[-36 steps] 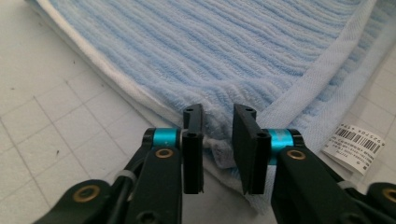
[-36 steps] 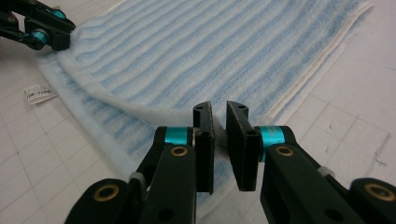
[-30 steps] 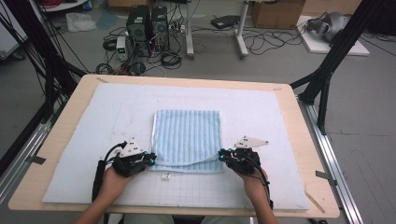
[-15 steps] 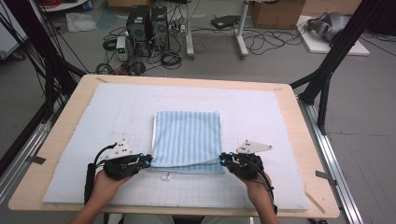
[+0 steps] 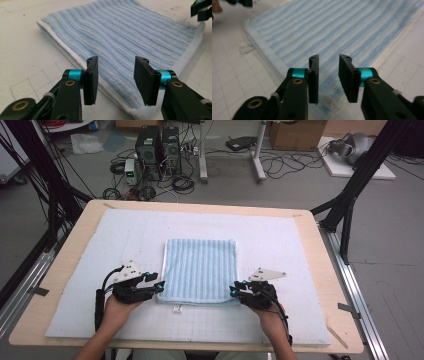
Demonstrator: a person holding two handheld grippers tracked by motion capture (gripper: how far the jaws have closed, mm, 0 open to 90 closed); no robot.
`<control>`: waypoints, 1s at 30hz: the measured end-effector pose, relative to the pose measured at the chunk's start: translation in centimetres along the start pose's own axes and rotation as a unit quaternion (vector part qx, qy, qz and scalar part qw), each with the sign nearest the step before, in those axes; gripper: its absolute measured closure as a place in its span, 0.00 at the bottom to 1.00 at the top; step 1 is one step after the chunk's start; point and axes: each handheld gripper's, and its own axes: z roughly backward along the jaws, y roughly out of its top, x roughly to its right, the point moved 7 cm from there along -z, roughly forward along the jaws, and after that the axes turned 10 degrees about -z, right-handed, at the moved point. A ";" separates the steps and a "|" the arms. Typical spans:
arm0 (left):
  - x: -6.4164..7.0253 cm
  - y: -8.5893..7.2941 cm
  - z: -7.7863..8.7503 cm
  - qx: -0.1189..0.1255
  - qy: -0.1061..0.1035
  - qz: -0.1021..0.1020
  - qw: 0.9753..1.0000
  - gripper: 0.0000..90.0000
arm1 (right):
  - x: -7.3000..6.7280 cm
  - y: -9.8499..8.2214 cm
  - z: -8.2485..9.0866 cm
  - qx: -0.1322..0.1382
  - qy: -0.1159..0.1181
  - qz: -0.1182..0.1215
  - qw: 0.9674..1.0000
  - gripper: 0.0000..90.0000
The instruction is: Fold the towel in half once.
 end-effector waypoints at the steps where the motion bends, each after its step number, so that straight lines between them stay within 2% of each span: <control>1: -0.2 0.1 -0.1 0.002 0.000 0.002 1.000 0.62 | -0.1 -0.3 -0.5 -0.014 0.000 0.005 1.000 0.84; 4: -0.9 0.3 -0.1 0.009 0.002 0.012 1.000 0.62 | -0.3 -1.5 -1.4 -0.056 -0.001 0.027 0.998 0.88; 9: -1.4 0.8 -0.4 0.023 -0.014 0.027 0.999 0.62 | -0.5 -2.4 -0.8 -0.061 0.014 0.045 0.997 0.88; 13: -1.7 1.2 -1.2 0.023 -0.020 0.026 0.999 0.62 | -0.6 -2.4 -0.2 -0.070 0.033 0.037 0.996 0.81; 15: -1.7 1.4 -2.0 0.012 -0.024 0.025 0.999 0.62 | -0.7 -2.0 0.0 -0.054 0.039 0.034 0.997 0.78; 17: -1.5 1.3 -2.9 -0.002 -0.031 0.021 0.999 0.64 | -0.7 -1.2 0.3 -0.019 0.047 0.019 0.999 0.76; 19: -1.1 0.9 -3.8 -0.025 -0.037 0.011 0.999 0.66 | -0.1 -0.4 0.6 0.010 0.036 0.002 0.999 0.74; 21: -0.7 0.4 -4.4 -0.051 -0.039 -0.001 0.998 0.68 | 0.5 0.1 0.6 0.019 0.019 -0.006 1.000 0.73; 24: -0.7 -0.3 -4.8 -0.086 -0.030 -0.009 0.996 0.69 | 1.4 0.6 0.2 0.023 -0.004 -0.012 1.000 0.70; 25: -0.6 -0.3 -4.8 -0.088 -0.029 -0.011 0.996 0.69 | 1.8 0.9 -0.2 0.022 -0.009 -0.017 1.000 0.69; 28: -0.4 -0.5 -4.6 -0.095 -0.026 -0.019 0.995 0.69 | 2.3 1.0 -1.3 0.001 -0.021 -0.013 1.000 0.69; 30: -0.2 -0.7 -4.3 -0.089 -0.024 -0.023 0.995 0.70 | 2.3 0.6 -2.3 -0.027 -0.029 -0.002 0.999 0.69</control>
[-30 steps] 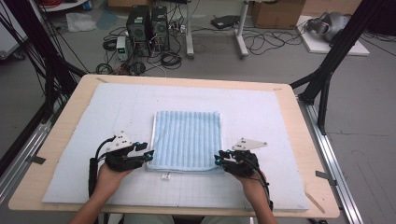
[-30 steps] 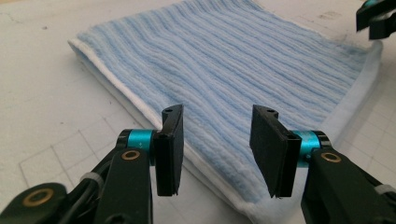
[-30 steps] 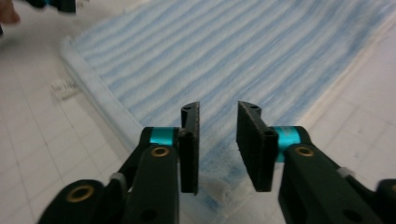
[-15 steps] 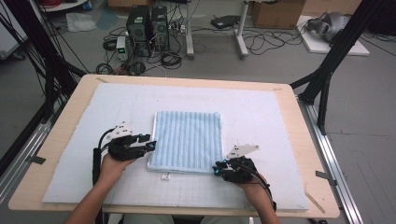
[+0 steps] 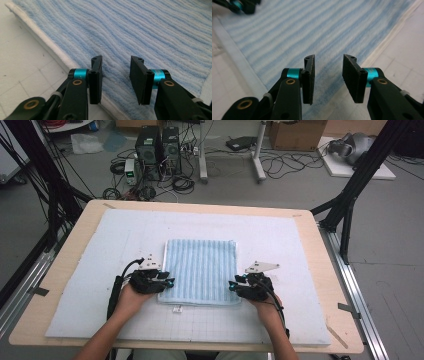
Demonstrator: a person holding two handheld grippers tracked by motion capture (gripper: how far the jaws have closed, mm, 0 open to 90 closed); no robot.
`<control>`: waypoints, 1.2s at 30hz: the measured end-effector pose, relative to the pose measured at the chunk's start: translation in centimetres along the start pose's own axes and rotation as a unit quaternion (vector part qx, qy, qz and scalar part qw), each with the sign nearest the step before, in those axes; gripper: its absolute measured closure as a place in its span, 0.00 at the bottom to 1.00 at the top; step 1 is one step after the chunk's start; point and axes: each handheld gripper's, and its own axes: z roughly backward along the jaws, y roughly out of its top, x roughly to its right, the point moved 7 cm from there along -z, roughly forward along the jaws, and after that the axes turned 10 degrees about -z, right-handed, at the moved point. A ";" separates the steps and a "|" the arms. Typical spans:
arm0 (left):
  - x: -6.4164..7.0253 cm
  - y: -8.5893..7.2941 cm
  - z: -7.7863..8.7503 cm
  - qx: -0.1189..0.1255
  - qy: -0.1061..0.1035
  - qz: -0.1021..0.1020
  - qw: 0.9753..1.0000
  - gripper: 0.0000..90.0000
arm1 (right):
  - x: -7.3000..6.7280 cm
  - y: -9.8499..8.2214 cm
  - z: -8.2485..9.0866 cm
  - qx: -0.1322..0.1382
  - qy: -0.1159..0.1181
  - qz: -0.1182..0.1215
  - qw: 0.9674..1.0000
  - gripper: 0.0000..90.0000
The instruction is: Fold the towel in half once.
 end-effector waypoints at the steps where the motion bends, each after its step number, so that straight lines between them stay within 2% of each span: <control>1: 0.0 -0.1 0.1 0.002 0.001 -0.003 1.000 0.70 | 0.1 -0.3 -0.3 -0.014 -0.006 0.006 1.000 0.70; 2: 0.0 -0.2 0.2 0.002 0.000 -0.002 1.000 0.70 | 0.1 -0.5 -0.5 -0.016 -0.011 0.016 1.000 0.70; 6: -0.3 -0.5 0.6 0.001 0.006 -0.004 1.000 0.71 | 0.3 -0.9 0.2 -0.021 -0.026 0.032 0.999 0.70; 8: -0.7 -0.6 0.9 -0.001 0.015 0.000 1.000 0.69 | 0.4 -1.0 0.6 -0.022 -0.033 0.038 0.998 0.69; 9: -1.0 -0.7 1.1 0.001 0.022 0.006 1.000 0.67 | 0.4 -1.1 0.9 -0.020 -0.031 0.034 0.999 0.67; 11: -1.8 -0.7 1.8 0.029 0.022 0.031 0.999 0.62 | 0.6 -0.9 1.7 0.001 -0.017 0.020 1.000 0.65; 14: -3.0 -0.4 2.9 0.077 0.029 0.061 0.995 0.53 | 1.5 -0.5 3.1 0.031 -0.022 0.000 0.999 0.57; 15: -3.5 -0.2 3.4 0.100 0.033 0.072 0.992 0.51 | 1.7 -0.4 3.4 0.037 -0.024 -0.005 0.999 0.54; 17: -4.0 0.2 4.0 0.127 0.037 0.080 0.988 0.45 | 2.6 -0.1 4.4 0.056 -0.037 -0.016 0.998 0.45; 19: -4.4 0.6 4.4 0.151 0.051 0.094 0.983 0.33 | 3.2 0.0 5.0 0.069 -0.052 -0.026 0.996 0.37; 20: -4.5 0.8 4.5 0.155 0.053 0.099 0.981 0.24 | 3.6 0.1 5.3 0.076 -0.059 -0.028 0.995 0.33; 21: -4.6 1.0 4.6 0.160 0.051 0.098 0.981 0.20 | 3.9 0.1 5.5 0.080 -0.068 -0.033 0.994 0.30; 22: -4.6 1.1 4.7 0.160 0.053 0.091 0.982 0.20 | 4.1 0.2 5.7 0.083 -0.075 -0.037 0.993 0.27; 24: -4.8 1.3 5.1 0.168 0.053 0.087 0.981 0.20 | 4.6 0.3 5.9 0.090 -0.092 -0.036 0.991 0.21; 25: -4.8 1.3 5.2 0.175 0.053 0.089 0.979 0.20 | 4.6 0.4 5.9 0.090 -0.092 -0.037 0.991 0.19; 27: -5.0 1.2 5.5 0.174 0.051 0.087 0.980 0.20 | 4.8 0.5 5.9 0.094 -0.095 -0.035 0.990 0.13; 31: -5.4 1.1 5.9 0.174 0.060 0.083 0.979 0.21 | 4.8 0.5 5.7 0.090 -0.090 -0.033 0.991 0.13; 36: -5.5 1.4 6.3 0.190 0.071 0.066 0.977 0.23 | 4.7 0.6 5.9 0.099 -0.082 -0.038 0.991 0.13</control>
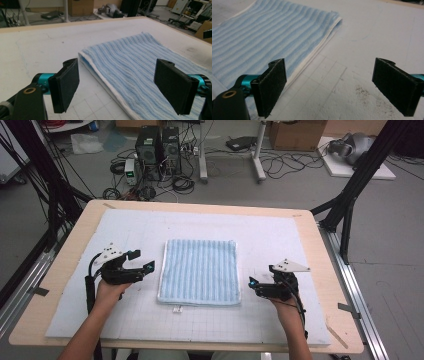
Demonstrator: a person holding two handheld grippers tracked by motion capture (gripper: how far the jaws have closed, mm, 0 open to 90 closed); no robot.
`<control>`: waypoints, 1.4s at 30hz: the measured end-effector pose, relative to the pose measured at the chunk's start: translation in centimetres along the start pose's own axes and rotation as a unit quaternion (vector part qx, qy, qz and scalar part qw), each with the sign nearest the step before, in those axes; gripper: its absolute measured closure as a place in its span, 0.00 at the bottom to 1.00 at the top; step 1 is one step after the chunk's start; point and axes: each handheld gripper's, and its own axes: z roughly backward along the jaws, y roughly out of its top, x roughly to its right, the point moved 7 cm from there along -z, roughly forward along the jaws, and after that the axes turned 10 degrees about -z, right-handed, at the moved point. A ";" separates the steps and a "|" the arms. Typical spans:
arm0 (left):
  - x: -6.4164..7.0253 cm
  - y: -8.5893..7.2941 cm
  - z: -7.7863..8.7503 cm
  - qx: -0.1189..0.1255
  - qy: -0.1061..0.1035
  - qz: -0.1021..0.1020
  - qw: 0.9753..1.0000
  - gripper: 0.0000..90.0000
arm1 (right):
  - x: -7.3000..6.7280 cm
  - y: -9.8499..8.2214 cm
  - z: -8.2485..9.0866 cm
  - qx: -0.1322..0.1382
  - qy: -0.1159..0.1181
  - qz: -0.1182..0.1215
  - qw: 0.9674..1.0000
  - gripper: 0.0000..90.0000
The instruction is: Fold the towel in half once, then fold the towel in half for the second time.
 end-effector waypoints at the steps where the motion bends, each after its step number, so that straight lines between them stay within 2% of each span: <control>1: 0.0 0.1 0.0 0.004 0.000 -0.002 1.000 0.23 | 0.0 0.2 0.1 0.005 0.000 0.003 1.000 0.13; 5: -0.1 0.0 -0.1 0.003 -0.006 0.006 1.000 0.23 | 0.2 0.3 0.3 0.010 -0.001 0.003 1.000 0.13; 9: -0.1 -0.1 -0.1 -0.005 -0.004 0.010 1.000 0.23 | 0.4 0.3 0.4 0.012 -0.006 -0.001 1.000 0.13; 11: -0.1 -0.1 0.0 -0.004 -0.017 0.022 1.000 0.24 | 0.4 0.3 0.4 0.013 -0.005 -0.004 1.000 0.13; 14: -0.2 0.0 0.0 -0.003 -0.015 0.036 0.999 0.25 | 0.4 0.2 0.5 0.012 -0.005 -0.008 1.000 0.13; 17: -0.4 0.0 0.1 -0.001 -0.010 0.042 0.999 0.21 | 0.5 0.0 0.4 0.007 0.002 -0.010 1.000 0.13; 20: -0.5 -0.1 0.0 -0.008 -0.013 0.041 0.999 0.21 | 0.4 -0.1 0.3 0.003 0.001 -0.007 1.000 0.13; 23: -0.6 0.3 -0.3 -0.020 -0.013 0.029 0.999 0.21 | 0.3 -0.1 0.3 0.003 0.003 -0.006 1.000 0.13; 26: -1.0 1.0 -0.7 -0.031 -0.005 0.010 0.999 0.23 | 0.1 -0.1 0.4 0.003 0.007 -0.005 1.000 0.13; 29: -1.5 1.2 -1.9 -0.046 -0.008 0.014 0.999 0.26 | 0.1 0.0 0.4 0.006 0.011 -0.009 1.000 0.13; 31: -2.0 1.2 -2.9 -0.058 -0.010 0.026 0.998 0.29 | 0.0 0.0 0.4 0.005 0.014 -0.010 1.000 0.13; 34: -2.7 1.0 -4.7 -0.081 -0.004 0.025 0.996 0.31 | 0.0 -0.1 0.3 0.003 0.016 -0.010 1.000 0.13; 37: -3.5 1.1 -6.4 -0.088 0.011 0.015 0.996 0.32 | -0.1 -0.1 0.2 0.000 0.022 -0.010 1.000 0.13; 38: -3.6 1.1 -6.9 -0.091 0.009 0.011 0.996 0.34 | -0.2 -0.1 0.1 0.000 0.024 -0.011 1.000 0.13; 42: -4.4 0.8 -8.8 -0.115 0.018 0.007 0.993 0.35 | -0.3 -0.1 0.1 -0.001 0.030 -0.017 0.999 0.13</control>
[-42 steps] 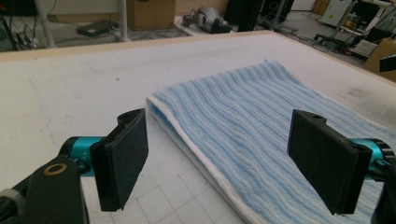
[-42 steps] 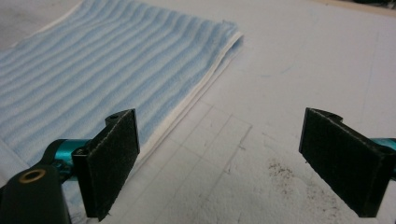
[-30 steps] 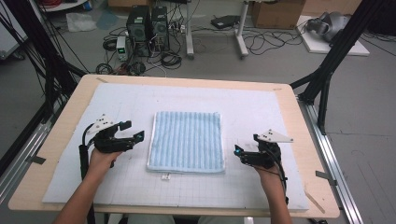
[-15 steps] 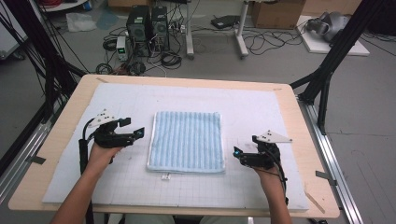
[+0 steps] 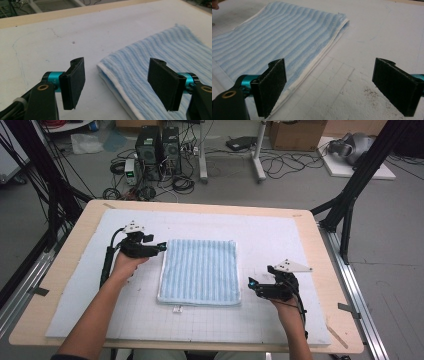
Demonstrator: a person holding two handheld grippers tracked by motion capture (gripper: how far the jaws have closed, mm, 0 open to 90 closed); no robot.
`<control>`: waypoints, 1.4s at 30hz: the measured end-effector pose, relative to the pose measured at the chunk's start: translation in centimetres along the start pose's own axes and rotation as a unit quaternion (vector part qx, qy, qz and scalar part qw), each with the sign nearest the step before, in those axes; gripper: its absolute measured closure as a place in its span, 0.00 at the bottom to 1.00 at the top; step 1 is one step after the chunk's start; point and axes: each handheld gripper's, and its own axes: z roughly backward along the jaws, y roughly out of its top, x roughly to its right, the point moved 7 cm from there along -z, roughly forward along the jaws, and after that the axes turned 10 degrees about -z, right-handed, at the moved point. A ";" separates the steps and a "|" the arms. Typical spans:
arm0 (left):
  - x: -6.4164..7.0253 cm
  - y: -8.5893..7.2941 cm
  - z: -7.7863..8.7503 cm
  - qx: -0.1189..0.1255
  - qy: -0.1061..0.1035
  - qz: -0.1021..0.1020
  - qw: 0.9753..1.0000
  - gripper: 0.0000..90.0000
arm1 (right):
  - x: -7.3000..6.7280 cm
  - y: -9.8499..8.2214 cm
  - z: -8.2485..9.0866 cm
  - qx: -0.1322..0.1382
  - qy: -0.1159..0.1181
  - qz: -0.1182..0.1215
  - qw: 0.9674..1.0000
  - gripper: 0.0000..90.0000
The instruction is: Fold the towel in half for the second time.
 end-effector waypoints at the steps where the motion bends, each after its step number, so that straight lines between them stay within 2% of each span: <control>1: -0.1 0.1 -0.3 -0.003 0.002 0.000 1.000 0.37 | 0.0 0.0 0.0 0.000 0.000 -0.001 1.000 0.13; 4: -0.5 0.5 -1.6 -0.012 0.003 0.002 1.000 0.41 | 0.1 0.0 -0.1 0.000 0.001 -0.001 1.000 0.13; 7: -1.2 0.4 -2.8 -0.022 0.015 0.005 1.000 0.42 | 0.0 0.0 -0.1 0.001 0.003 -0.003 1.000 0.13; 9: -1.2 0.2 -3.7 -0.030 0.005 0.012 0.999 0.41 | 0.1 0.0 0.0 0.001 0.003 -0.004 1.000 0.13; 11: -1.2 -0.1 -4.2 -0.040 0.003 0.009 0.999 0.40 | 0.1 0.0 0.0 0.001 0.005 -0.005 1.000 0.13; 16: -1.2 -0.8 -5.0 -0.057 0.006 0.003 0.998 0.47 | 0.3 0.0 0.0 0.002 0.004 -0.009 1.000 0.13; 20: -1.1 -1.5 -5.3 -0.076 0.005 -0.013 0.997 0.57 | 0.3 -0.1 0.0 0.000 0.004 -0.007 1.000 0.13; 23: -1.0 -1.6 -5.4 -0.079 0.006 -0.028 0.996 0.64 | 0.3 -0.1 -0.2 -0.003 0.003 -0.004 1.000 0.13; 26: -0.7 -1.6 -5.5 -0.071 -0.008 -0.037 0.997 0.81 | 0.2 -0.1 -0.5 -0.006 0.001 -0.003 1.000 0.13; 29: -0.3 -1.5 -5.6 -0.072 -0.010 -0.055 0.996 0.93 | 0.0 0.2 -1.2 -0.010 0.001 0.002 1.000 0.13; 35: -0.3 -1.5 -5.6 -0.070 -0.013 -0.048 0.996 0.94 | -0.5 2.0 -3.3 -0.026 0.006 0.016 1.000 0.13; 42: -0.3 -1.6 -5.6 -0.069 -0.015 -0.044 0.997 0.94 | -0.1 4.6 -6.9 -0.054 0.013 0.029 0.998 0.13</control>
